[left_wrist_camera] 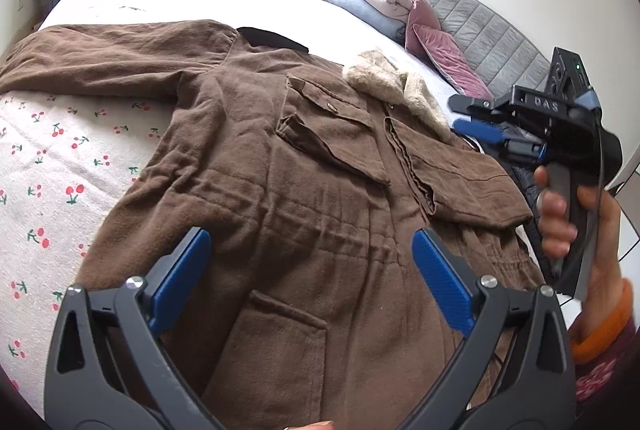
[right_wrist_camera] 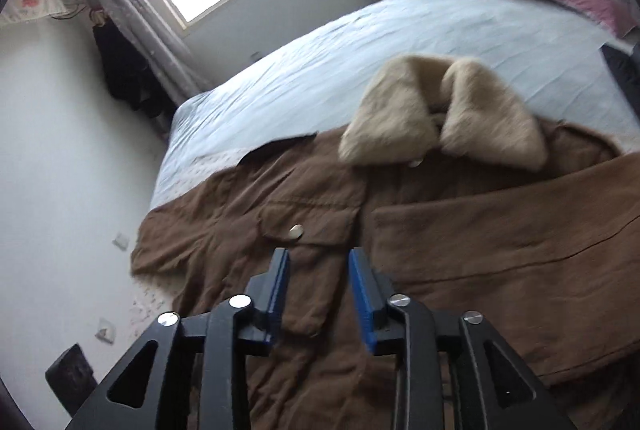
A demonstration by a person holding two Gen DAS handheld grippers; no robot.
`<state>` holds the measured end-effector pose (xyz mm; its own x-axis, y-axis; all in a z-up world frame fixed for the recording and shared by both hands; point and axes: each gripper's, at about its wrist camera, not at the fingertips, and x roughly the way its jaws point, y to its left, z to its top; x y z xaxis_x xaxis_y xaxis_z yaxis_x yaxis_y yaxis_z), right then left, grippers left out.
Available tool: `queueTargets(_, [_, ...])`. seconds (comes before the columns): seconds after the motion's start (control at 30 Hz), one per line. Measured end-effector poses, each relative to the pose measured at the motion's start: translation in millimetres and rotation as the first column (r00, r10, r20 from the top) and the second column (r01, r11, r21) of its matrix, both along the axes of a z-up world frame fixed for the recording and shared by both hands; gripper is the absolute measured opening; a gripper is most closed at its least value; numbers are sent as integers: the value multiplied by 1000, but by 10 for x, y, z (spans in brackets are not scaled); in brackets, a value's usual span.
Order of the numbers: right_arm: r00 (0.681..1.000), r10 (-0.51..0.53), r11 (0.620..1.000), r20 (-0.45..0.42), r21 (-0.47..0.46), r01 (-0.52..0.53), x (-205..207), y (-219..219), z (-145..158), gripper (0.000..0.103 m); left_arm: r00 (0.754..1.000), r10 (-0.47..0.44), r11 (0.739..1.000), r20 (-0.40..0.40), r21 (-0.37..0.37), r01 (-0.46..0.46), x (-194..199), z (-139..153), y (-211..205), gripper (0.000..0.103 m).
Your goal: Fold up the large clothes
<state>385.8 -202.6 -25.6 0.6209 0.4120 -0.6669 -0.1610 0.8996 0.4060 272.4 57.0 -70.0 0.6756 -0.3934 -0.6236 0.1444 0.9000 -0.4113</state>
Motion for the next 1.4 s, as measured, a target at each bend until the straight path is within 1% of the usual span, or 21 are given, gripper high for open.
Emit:
queueTargets(0.13, [997,-36,999,65,-18,38,-266,-193,50,50,997,-10,996,-79,83,16,-44,69,-9,101])
queueTargets(0.2, [986,-113,993,120,-24,117,-414,-564,144,60,995,-14,994,-102,104,25,-120,188,-11,101])
queueTargets(0.27, [960,-231,970,158,-40,240,-452,-1010,223,77,995,-14,994,-101,107,25,-134,315,-66,101])
queueTargets(0.33, [921,-358,924,153,-86,374,-537,-1401,192,78,990,-47,993,-136,101,61,-35,409,-206,101])
queueTargets(0.43, [875,-468,868,126,-117,482,-575,-1812,39,78,967,-157,986,-201,31,167,260,466,-510,101])
queueTargets(0.5, [865,-486,861,122,-104,498,-601,-1987,-84,78,943,-234,972,-236,-34,232,582,439,-793,100])
queueTargets(0.6, [880,-458,875,127,-109,471,-655,-2122,-59,78,944,-237,970,-231,-3,243,995,295,-1163,99])
queueTargets(0.67, [869,-469,871,159,-81,485,-786,-2266,0,78,938,-215,973,-270,27,230,1248,90,-1373,86])
queueTargets(0.73, [850,-498,857,170,-56,513,-915,-2448,32,78,927,-195,976,-320,27,215,1458,-157,-1541,78])
queueTargets(0.8, [821,-549,829,157,-25,559,-1045,-2674,18,78,948,-164,980,-273,69,189,1527,-206,-1672,77])
queueTargets(0.83, [805,-577,812,137,-5,583,-1088,-2781,-12,78,952,-178,977,-250,67,201,1531,-181,-1731,61])
queueTargets(0.87, [786,-607,792,112,14,610,-1134,-2886,-62,78,951,-195,975,-241,54,214,1536,-172,-1782,34])
queueTargets(0.93, [759,-647,763,72,42,645,-1171,-3024,-153,78,955,-190,977,-226,53,207,1533,-151,-1840,13])
queueTargets(0.97, [754,-654,756,63,53,652,-1187,-3059,-184,78,961,-188,976,-203,68,205,1522,-107,-1866,10])
queueTargets(1.1, [752,-655,755,65,95,649,-1207,-3092,-184,78,986,-166,981,-33,93,168,1381,204,-1845,8])
queueTargets(1.17, [759,-645,765,90,84,639,-1178,-3015,-153,78,994,-108,983,35,155,101,1354,322,-1843,8])
queueTargets(1.23, [766,-629,776,129,58,628,-1154,-2924,-124,78,994,-34,966,107,257,6,1342,373,-1841,10])
queueTargets(1.3, [779,-608,791,154,34,611,-1098,-2837,-128,77,991,42,919,124,384,-86,1397,318,-1860,13])
queueTargets(1.33, [787,-594,800,163,23,599,-1048,-2787,-143,76,989,66,901,132,417,-116,1407,298,-1859,14])
queueTargets(1.37, [794,-584,807,167,16,590,-1013,-2756,-159,71,989,63,905,136,409,-114,1366,300,-1778,20])
queueTargets(1.4, [807,-567,819,164,8,574,-963,-2713,-183,67,990,25,933,135,352,-72,1319,299,-1742,25])
